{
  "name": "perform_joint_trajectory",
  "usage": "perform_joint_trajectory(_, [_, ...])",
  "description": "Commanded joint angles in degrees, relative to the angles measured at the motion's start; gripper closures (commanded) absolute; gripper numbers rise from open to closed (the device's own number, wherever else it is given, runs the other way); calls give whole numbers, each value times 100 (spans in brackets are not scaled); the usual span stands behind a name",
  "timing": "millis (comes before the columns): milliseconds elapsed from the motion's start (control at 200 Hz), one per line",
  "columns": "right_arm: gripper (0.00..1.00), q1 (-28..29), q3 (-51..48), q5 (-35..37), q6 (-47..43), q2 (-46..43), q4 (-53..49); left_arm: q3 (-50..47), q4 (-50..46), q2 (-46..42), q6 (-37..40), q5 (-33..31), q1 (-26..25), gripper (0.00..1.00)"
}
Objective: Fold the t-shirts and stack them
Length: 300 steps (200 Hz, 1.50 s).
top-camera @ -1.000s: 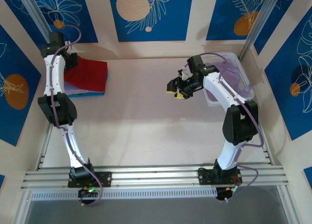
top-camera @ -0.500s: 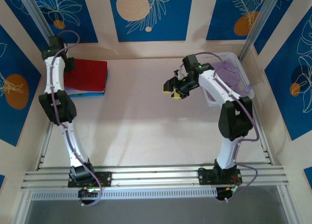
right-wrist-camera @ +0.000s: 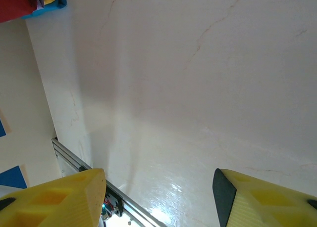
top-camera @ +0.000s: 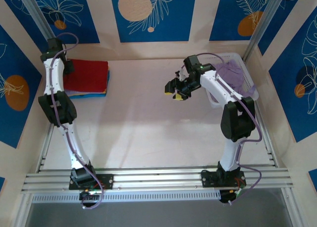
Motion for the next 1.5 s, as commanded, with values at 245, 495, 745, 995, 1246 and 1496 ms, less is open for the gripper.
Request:
perform_joint_trajectory(245, [39, 42, 150, -125, -67, 24, -156, 220, 0, 338, -147, -137, 238, 100])
perform_joint_trajectory(495, [39, 51, 326, -139, -69, 161, -224, 325, 95, 495, -148, -60, 258, 100])
perform_joint_trajectory(745, [39, 46, 375, -123, -67, 157, -280, 628, 197, 719, -131, -116, 267, 73])
perform_joint_trajectory(995, [36, 50, 415, 87, -176, -208, -450, 1026, 2, 601, -402, -378, 258, 29])
perform_joint_trajectory(1246, [7, -173, -187, 413, -279, -1219, -105, 439, -587, -571, -838, 111, -111, 1])
perform_joint_trajectory(1496, [1, -628, -1297, 1003, -370, -2267, 605, -2322, 561, -2655, -1383, 924, -755, 1])
